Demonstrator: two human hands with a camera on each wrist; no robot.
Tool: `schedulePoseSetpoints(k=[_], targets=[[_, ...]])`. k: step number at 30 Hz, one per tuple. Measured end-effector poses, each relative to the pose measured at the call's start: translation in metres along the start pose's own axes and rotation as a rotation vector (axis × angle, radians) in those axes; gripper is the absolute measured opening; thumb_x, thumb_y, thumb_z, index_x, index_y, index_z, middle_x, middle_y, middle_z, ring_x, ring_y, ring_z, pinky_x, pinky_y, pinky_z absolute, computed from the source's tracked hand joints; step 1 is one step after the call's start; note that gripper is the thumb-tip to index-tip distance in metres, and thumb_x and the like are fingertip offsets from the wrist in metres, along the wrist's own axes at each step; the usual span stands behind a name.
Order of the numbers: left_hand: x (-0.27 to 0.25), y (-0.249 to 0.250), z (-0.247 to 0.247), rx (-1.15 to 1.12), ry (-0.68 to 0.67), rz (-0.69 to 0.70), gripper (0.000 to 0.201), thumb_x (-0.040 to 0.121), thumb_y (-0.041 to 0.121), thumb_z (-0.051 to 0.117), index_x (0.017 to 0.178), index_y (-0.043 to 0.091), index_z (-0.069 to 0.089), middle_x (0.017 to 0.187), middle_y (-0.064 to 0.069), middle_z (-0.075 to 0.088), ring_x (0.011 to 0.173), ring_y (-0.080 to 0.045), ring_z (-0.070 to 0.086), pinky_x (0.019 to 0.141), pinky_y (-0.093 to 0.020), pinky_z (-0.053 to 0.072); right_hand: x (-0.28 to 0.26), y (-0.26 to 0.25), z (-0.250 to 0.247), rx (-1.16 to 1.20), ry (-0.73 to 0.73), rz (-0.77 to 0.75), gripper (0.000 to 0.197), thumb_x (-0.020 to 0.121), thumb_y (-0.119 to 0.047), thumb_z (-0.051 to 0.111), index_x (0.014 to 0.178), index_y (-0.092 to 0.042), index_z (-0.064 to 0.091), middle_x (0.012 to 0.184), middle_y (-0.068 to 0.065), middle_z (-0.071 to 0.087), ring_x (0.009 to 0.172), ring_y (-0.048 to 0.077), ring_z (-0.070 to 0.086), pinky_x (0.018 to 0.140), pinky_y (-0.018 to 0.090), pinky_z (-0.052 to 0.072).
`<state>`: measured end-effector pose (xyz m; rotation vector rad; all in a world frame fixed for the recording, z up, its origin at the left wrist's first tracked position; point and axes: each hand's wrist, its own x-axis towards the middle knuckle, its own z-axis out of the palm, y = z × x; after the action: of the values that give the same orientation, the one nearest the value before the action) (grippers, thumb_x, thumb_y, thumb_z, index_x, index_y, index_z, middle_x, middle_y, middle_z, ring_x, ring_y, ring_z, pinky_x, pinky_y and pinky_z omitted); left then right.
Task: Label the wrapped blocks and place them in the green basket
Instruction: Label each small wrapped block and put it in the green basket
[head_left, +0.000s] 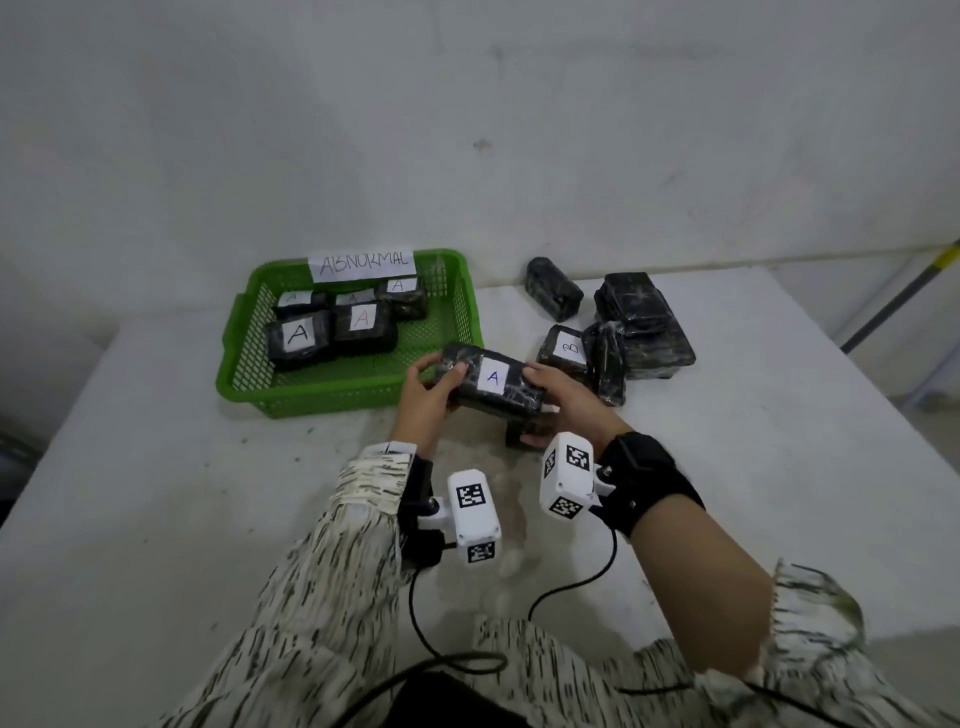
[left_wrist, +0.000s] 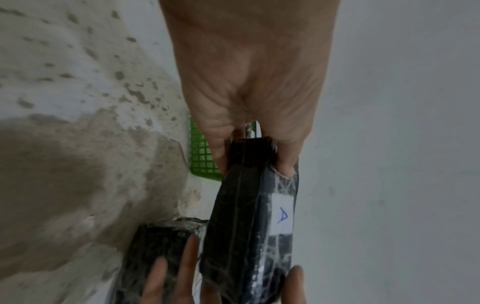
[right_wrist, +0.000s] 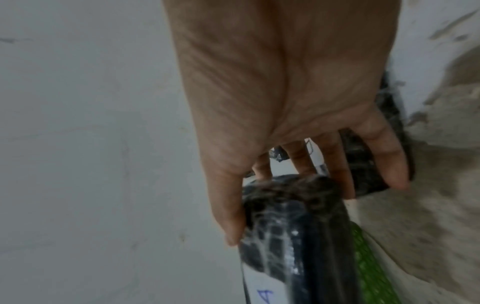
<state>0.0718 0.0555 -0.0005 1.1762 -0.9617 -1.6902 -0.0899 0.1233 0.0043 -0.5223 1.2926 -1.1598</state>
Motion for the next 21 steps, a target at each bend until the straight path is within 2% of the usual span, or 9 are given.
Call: schedulePoseSetpoints(k=[1, 3, 5, 8, 12, 15, 17, 19, 21], targets=[[-0.004, -0.003, -0.004, -0.034, 0.012, -0.005, 0.041, 0.089, 0.007, 0.058, 0.126, 0.01, 0.039, 0.103, -0.008, 0.059, 0.083, -0.016, 0.061, 0.075, -0.029, 0.053, -0.001, 0.004, 0.002, 0.008, -0.006, 0.002, 0.035, 0.093, -0.034, 0.057, 0.124, -0.021, 0.05, 0.114, 0.005, 0.06, 0.089, 0.024, 0.065, 0.071, 0.044, 0.056], [-0.01, -0.012, -0.011, -0.079, 0.027, -0.028, 0.038, 0.09, 0.008, 0.057, 0.122, 0.012, 0.037, 0.104, -0.01, 0.058, 0.081, -0.015, 0.061, 0.066, -0.024, 0.055, -0.004, 0.01, 0.01, 0.04, -0.006, -0.02, 0.027, 0.094, -0.038, 0.053, 0.115, -0.022, 0.051, 0.103, 0.001, 0.063, 0.083, 0.021, 0.067, 0.066, 0.041, 0.058], [-0.016, -0.018, -0.016, -0.117, 0.05, -0.041, 0.035, 0.091, 0.008, 0.056, 0.119, 0.013, 0.037, 0.106, -0.012, 0.058, 0.082, -0.015, 0.061, 0.067, -0.025, 0.055, -0.003, 0.016, 0.019, 0.006, 0.025, -0.07, 0.02, 0.095, -0.039, 0.052, 0.108, -0.025, 0.053, 0.097, -0.003, 0.065, 0.083, 0.016, 0.064, 0.064, 0.035, 0.055], [-0.021, -0.021, -0.019, -0.146, 0.053, -0.056, 0.033, 0.092, 0.013, 0.056, 0.118, 0.016, 0.036, 0.103, -0.009, 0.06, 0.084, -0.016, 0.061, 0.068, -0.027, 0.053, 0.002, 0.023, 0.03, -0.104, 0.07, -0.154, 0.022, 0.094, -0.039, 0.056, 0.108, -0.023, 0.054, 0.101, -0.001, 0.066, 0.089, 0.016, 0.061, 0.07, 0.031, 0.046], [-0.023, -0.017, -0.021, -0.119, 0.034, -0.075, 0.029, 0.092, 0.024, 0.055, 0.115, 0.02, 0.037, 0.101, -0.006, 0.061, 0.086, -0.016, 0.058, 0.071, -0.033, 0.048, 0.001, 0.026, 0.033, -0.066, 0.112, -0.184, 0.008, 0.094, -0.029, 0.057, 0.099, -0.023, 0.059, 0.084, -0.006, 0.066, 0.073, 0.013, 0.058, 0.063, 0.028, 0.039], [-0.024, -0.014, -0.019, -0.056, 0.042, -0.067, 0.045, 0.091, 0.021, 0.058, 0.128, 0.018, 0.034, 0.115, -0.01, 0.058, 0.095, -0.02, 0.058, 0.071, -0.031, 0.05, -0.003, 0.026, 0.035, -0.035, 0.074, -0.198, 0.006, 0.093, -0.027, 0.059, 0.097, -0.023, 0.059, 0.086, -0.003, 0.067, 0.075, 0.014, 0.06, 0.064, 0.028, 0.041], [-0.024, -0.013, -0.019, -0.032, 0.053, -0.025, 0.054, 0.09, 0.015, 0.059, 0.136, 0.012, 0.03, 0.121, -0.014, 0.055, 0.102, -0.024, 0.058, 0.074, -0.03, 0.054, -0.004, 0.026, 0.038, -0.038, 0.038, -0.197, 0.016, 0.089, -0.025, 0.064, 0.103, -0.022, 0.057, 0.092, -0.001, 0.068, 0.08, 0.016, 0.063, 0.069, 0.03, 0.043], [-0.025, -0.013, -0.019, 0.02, 0.053, 0.025, 0.056, 0.09, 0.013, 0.059, 0.138, 0.009, 0.03, 0.124, -0.017, 0.055, 0.105, -0.026, 0.058, 0.084, -0.033, 0.053, -0.005, 0.028, 0.038, -0.095, 0.037, -0.204, 0.035, 0.082, -0.021, 0.073, 0.111, -0.02, 0.054, 0.102, 0.002, 0.069, 0.087, 0.018, 0.064, 0.073, 0.032, 0.044], [-0.026, -0.014, -0.018, 0.053, 0.062, 0.057, 0.055, 0.09, 0.013, 0.059, 0.137, 0.008, 0.032, 0.124, -0.017, 0.056, 0.103, -0.025, 0.058, 0.082, -0.031, 0.054, -0.006, 0.029, 0.038, -0.124, 0.073, -0.233, 0.041, 0.078, -0.014, 0.077, 0.112, -0.017, 0.054, 0.101, 0.003, 0.069, 0.084, 0.015, 0.065, 0.067, 0.025, 0.048]])
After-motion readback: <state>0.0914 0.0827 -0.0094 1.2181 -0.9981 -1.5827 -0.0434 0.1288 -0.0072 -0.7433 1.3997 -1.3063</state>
